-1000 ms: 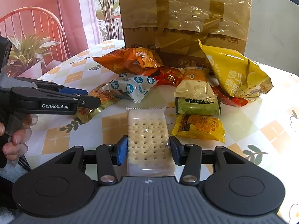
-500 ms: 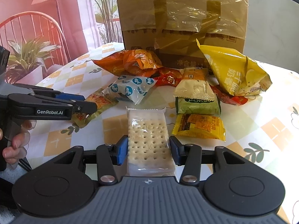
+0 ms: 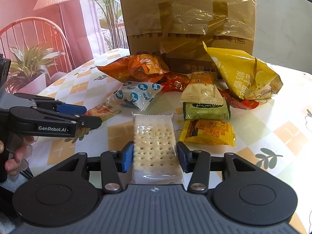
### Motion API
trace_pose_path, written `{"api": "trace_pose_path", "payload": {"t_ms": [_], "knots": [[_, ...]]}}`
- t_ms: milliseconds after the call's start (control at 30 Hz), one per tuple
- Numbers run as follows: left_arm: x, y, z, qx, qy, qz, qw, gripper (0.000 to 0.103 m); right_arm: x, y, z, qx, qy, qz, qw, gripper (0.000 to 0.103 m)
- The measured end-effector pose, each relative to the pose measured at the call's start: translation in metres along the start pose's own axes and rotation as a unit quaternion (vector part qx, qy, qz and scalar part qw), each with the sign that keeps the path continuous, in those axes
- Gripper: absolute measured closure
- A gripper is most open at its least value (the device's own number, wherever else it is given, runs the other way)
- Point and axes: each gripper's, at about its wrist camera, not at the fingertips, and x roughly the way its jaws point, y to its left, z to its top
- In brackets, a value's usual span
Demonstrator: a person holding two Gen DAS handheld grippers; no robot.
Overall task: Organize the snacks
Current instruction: 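Grasp the small yellow-red packet with the left tool while the right grasps the white cracker packet, then lift the yellow-red packet and cracker packet up over the cardboard box with both tools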
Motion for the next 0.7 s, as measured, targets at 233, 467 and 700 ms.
{"api": "trace_pose_path", "payload": {"t_ms": [233, 467, 700], "knots": [[-0.004, -0.003, 0.001, 0.006, 0.000, -0.010, 0.9999, 0.075, -0.002, 0.001, 0.001, 0.002, -0.001, -0.001, 1.000, 0.054], [-0.018, -0.001, 0.008, -0.003, -0.028, -0.010, 0.9996, 0.076, -0.010, 0.005, 0.008, -0.005, -0.015, 0.001, 1.000, 0.055], [-0.030, 0.002, 0.018, -0.013, -0.036, -0.016, 0.9991, 0.102, -0.023, 0.008, 0.020, -0.007, -0.037, 0.001, 0.999, 0.055]]}}
